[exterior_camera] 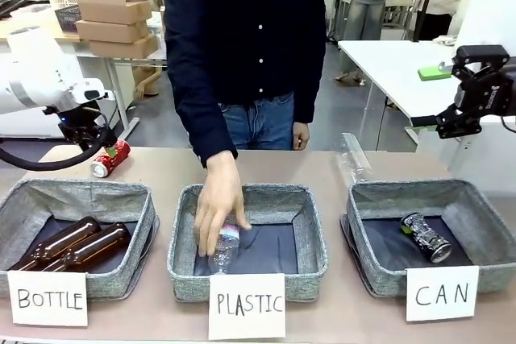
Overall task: Sort the can waste into the basket.
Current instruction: Pick up the can waste from the table and place it in the right Fabric basket.
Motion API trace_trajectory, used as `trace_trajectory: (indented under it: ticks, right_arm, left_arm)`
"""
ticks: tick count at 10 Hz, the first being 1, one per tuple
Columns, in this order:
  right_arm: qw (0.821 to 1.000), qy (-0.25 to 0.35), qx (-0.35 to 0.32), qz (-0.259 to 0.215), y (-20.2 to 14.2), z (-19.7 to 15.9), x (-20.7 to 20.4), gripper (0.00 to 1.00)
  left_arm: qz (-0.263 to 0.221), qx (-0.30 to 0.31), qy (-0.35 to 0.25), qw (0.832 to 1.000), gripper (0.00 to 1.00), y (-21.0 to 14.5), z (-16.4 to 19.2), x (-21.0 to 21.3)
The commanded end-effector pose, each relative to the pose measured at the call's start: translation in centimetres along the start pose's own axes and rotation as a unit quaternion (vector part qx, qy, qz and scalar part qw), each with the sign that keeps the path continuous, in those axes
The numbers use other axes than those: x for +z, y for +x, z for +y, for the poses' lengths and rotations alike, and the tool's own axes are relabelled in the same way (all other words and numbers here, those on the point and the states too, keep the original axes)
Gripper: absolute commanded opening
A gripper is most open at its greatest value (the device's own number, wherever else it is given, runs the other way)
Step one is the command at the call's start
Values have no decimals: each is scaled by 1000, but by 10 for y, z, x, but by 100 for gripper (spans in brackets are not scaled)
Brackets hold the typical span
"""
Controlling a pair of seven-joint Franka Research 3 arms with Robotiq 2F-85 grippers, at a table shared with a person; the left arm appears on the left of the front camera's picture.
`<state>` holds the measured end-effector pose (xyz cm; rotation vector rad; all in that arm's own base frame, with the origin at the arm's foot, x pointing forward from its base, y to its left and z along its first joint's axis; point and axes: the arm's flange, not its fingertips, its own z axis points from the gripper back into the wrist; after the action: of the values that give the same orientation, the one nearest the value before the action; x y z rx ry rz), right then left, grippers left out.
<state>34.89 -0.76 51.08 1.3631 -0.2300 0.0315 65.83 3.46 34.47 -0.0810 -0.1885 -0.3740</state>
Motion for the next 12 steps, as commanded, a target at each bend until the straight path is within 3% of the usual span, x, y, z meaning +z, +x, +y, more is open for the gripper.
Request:
trace_trajectory:
  ticks: [1, 7, 8, 9, 10, 12]
  right_arm:
    - [1000, -2, 12, 7, 1, 0, 4, 100]
    - [1000, -2, 12, 7, 1, 0, 4, 100]
    - [1000, -2, 12, 7, 1, 0, 4, 100]
    - [1000, -2, 12, 7, 1, 0, 4, 100]
    - [1000, -2, 12, 7, 1, 0, 4, 100]
    - [1000, -2, 12, 7, 1, 0, 4, 100]
  left_arm:
    - [20, -2, -3, 1000, 100, 15, 7, -12]
    - [42, -16, -32, 998, 100, 26, 8, -31]
    - [45, -19, -38, 998, 51, 26, 8, -33]
    - [50, -21, -46, 997, 40, 25, 8, -33]
    - [49, -23, -44, 998, 0, 24, 7, -33]
    - [47, -22, -40, 998, 0, 23, 7, -33]
